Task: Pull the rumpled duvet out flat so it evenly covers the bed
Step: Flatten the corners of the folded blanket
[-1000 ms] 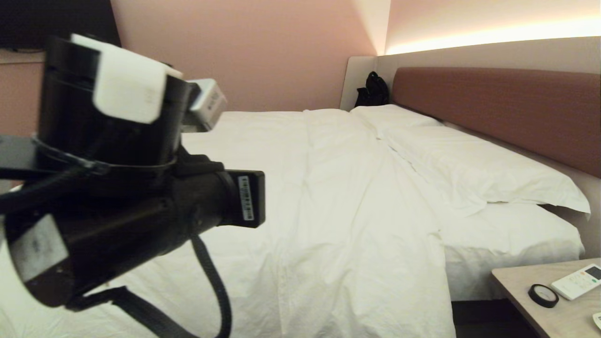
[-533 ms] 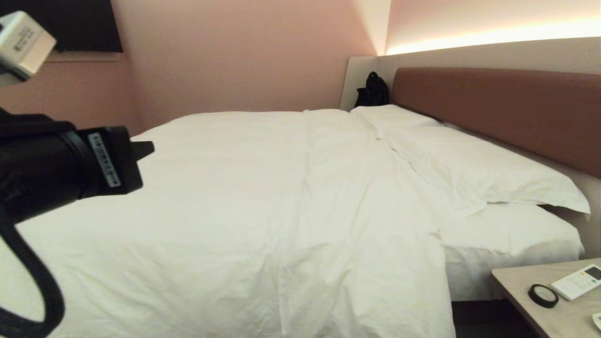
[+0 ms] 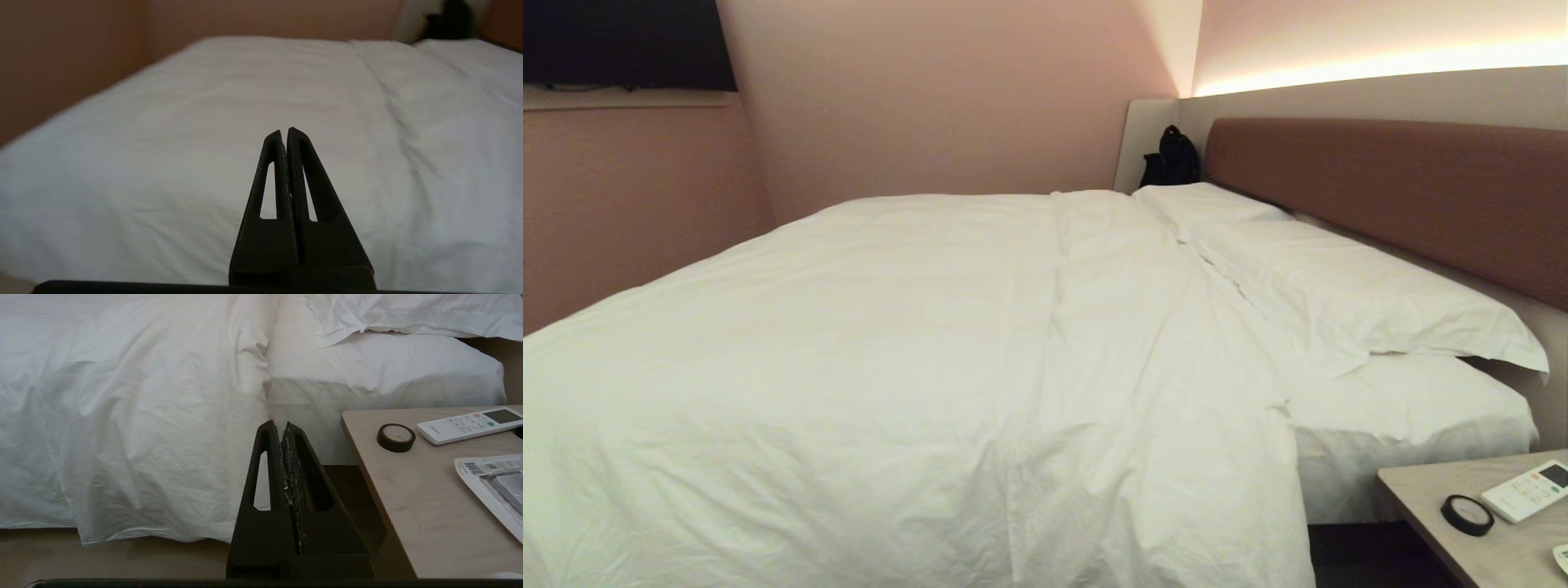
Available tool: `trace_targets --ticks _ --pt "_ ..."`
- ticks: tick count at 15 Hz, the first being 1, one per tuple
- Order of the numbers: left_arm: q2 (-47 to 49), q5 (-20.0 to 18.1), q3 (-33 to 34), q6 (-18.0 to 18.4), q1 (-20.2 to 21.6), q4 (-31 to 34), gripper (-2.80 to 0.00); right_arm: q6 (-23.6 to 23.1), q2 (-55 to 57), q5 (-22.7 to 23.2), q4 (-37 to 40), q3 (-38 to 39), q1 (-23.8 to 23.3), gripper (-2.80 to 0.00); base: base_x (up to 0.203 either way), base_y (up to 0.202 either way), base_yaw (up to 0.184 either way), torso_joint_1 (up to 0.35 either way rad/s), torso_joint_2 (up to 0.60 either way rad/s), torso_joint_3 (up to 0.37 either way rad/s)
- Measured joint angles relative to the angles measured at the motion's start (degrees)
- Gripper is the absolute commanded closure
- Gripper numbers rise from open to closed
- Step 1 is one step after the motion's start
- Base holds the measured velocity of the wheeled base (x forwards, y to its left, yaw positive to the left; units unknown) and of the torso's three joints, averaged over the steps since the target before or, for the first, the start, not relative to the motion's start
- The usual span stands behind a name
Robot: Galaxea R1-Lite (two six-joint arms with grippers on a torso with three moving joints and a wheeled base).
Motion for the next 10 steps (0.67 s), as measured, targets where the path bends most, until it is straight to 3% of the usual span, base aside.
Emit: trace_targets --ticks 3,8,10 --pt "-8.09 -0.06 3.53 3.59 9.16 -2.53 0.0 0.01 0.0 0.01 0.0 0.0 0.0 0.0 0.0 0.0 0.0 0.0 0.0 0.0" --pt "-20.01 -0.17 4.59 3.61 20.51 -2.56 0.0 0.0 0.0 0.02 0.0 0.0 0.0 0.0 0.0 0.0 0.0 0.0 0.0 0.0" --pt "-22.98 -0.17 4.7 3.54 22.95 -2.53 0.0 0.0 0.0 0.0 0.0 0.0 0.0 0.0 0.0 0.0 0.0 0.0 0.0 0.0"
